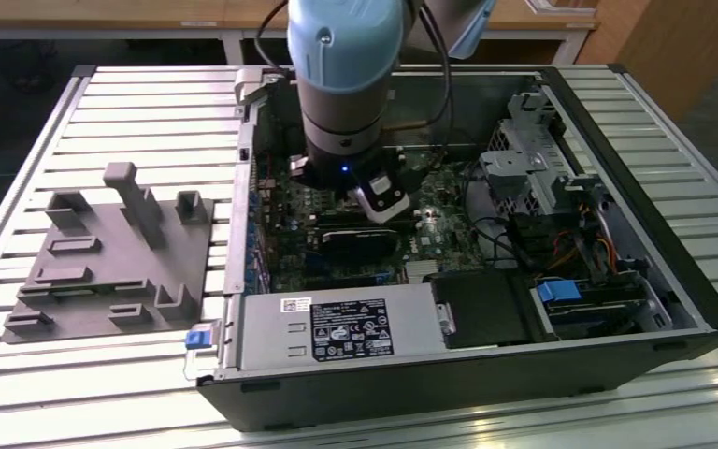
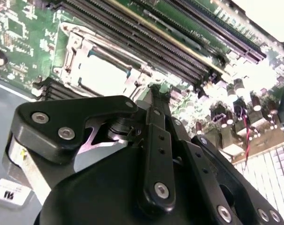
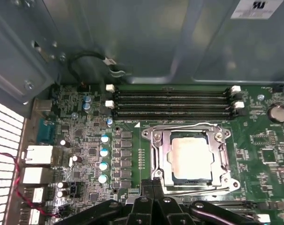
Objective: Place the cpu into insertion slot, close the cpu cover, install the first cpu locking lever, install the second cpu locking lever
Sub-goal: 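Install the second cpu locking lever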
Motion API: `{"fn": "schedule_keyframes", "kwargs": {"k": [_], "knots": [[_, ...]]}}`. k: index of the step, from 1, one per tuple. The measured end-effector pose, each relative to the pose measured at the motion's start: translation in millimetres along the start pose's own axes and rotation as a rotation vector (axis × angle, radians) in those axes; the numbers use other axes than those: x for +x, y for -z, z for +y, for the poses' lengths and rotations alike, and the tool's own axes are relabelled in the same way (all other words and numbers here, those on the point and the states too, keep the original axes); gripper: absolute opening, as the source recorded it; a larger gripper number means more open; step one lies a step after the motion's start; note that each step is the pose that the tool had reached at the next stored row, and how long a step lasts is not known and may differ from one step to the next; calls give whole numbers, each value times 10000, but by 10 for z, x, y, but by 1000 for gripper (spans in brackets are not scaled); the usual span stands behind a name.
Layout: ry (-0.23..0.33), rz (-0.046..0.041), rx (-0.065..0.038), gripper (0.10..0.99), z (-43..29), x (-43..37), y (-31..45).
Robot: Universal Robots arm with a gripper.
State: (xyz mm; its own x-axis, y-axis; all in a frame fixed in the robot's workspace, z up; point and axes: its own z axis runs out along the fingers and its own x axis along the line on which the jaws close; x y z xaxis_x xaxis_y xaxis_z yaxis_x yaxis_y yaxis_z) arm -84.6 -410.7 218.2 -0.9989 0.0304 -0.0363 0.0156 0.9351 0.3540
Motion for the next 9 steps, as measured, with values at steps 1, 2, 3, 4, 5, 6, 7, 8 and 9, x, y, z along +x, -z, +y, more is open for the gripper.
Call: {"fn": "schedule_keyframes", "kwargs": {"k": [1, 2, 3, 4, 5, 6, 7, 8, 9], "knots": [[0, 0, -6, 106, 6, -1, 16], [-1, 0, -11, 106, 12, -2, 31], [-1, 0, -17, 106, 18, -4, 46], [-1, 1, -28, 106, 24, -6, 60], [0, 0, -36, 106, 28, -11, 70], [-1, 1, -38, 106, 30, -13, 76], [-1, -1, -43, 106, 31, -16, 76], [-2, 0, -42, 106, 31, -17, 77], [-2, 0, -42, 106, 31, -17, 77]]}}
